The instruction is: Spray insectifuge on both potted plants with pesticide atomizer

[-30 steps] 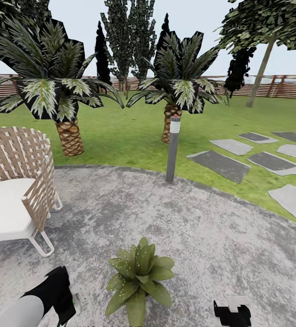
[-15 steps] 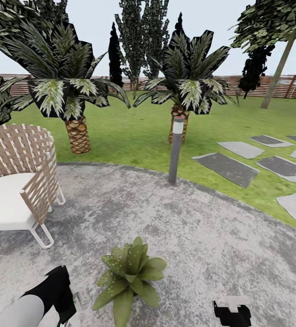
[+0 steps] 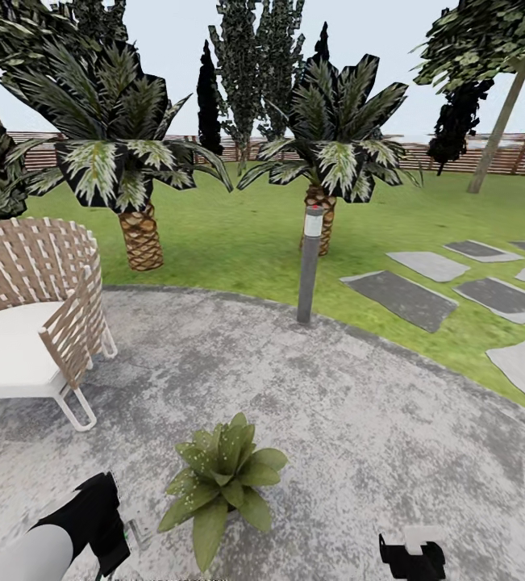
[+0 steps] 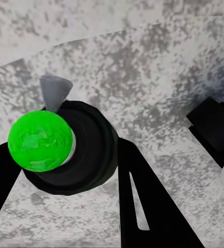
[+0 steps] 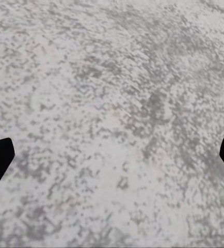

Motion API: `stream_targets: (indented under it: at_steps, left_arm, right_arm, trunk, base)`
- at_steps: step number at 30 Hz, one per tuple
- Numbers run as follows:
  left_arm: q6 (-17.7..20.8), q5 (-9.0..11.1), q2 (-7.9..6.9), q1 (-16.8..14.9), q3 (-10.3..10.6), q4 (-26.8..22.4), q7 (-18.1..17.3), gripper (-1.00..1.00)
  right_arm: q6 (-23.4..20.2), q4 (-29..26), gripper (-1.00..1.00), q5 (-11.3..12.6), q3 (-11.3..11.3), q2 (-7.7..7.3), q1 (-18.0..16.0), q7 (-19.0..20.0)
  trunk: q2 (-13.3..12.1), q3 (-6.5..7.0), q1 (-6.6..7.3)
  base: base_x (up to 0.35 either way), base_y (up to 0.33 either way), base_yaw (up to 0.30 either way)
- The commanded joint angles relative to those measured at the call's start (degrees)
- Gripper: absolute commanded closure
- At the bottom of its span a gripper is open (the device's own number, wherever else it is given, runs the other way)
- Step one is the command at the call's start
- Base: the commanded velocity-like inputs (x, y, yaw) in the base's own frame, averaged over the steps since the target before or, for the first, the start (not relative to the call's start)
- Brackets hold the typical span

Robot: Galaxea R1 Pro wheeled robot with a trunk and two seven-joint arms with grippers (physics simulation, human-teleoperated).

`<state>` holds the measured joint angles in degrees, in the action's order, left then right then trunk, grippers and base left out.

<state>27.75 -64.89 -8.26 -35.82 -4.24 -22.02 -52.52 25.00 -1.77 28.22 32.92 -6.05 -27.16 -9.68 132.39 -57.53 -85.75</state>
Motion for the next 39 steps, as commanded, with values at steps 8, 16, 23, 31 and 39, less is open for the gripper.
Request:
stream_targets:
  at_steps: [8, 16, 23, 31, 39]
  left_arm:
    - [0.36, -0.24, -0.13, 0.27, -0.22, 0.55, -0.08, 1.00]
    - [0.37, 0.16, 0.87, 1.04, -0.51, -0.03, 3.23, 1.00]
    - [2.59, 0.24, 1.64, 0.99, -0.47, -2.72, 3.71, 1.00]
    - [2.75, 0.38, 0.04, 1.10, -0.79, -3.16, 3.62, 1.00]
    - [2.75, 0.38, 0.04, 1.10, -0.81, -3.20, 3.61, 1.00]
  right_arm:
    - [0.05, -0.08, -1.00, 0.34, 0.48, -0.01, 0.00, -0.25]
    - [0.05, -0.06, -1.00, 0.34, 0.48, -0.01, 0.01, -0.25]
    - [0.05, -0.08, -1.00, 0.34, 0.48, -0.01, 0.00, -0.29]
    - [0.05, -0.17, -1.00, 0.36, 0.40, -0.01, 0.02, -0.34]
    - [0.05, -0.08, -1.00, 0.34, 0.47, -0.01, 0.02, -0.34]
  trunk:
    - [0.02, -0.05, 0.01]
    - [0.02, -0.05, 0.01]
    - [0.02, -0.05, 0.01]
    - [0.02, -0.05, 0.01]
    - [0.02, -0.05, 0.01]
  base:
    - [-0.001, 0.000, 0.257]
    - [0.000, 0.000, 0.026]
    - [0.000, 0.000, 0.161]
    - [-0.004, -0.063, 0.132]
    - [-0.056, -0.043, 0.000]
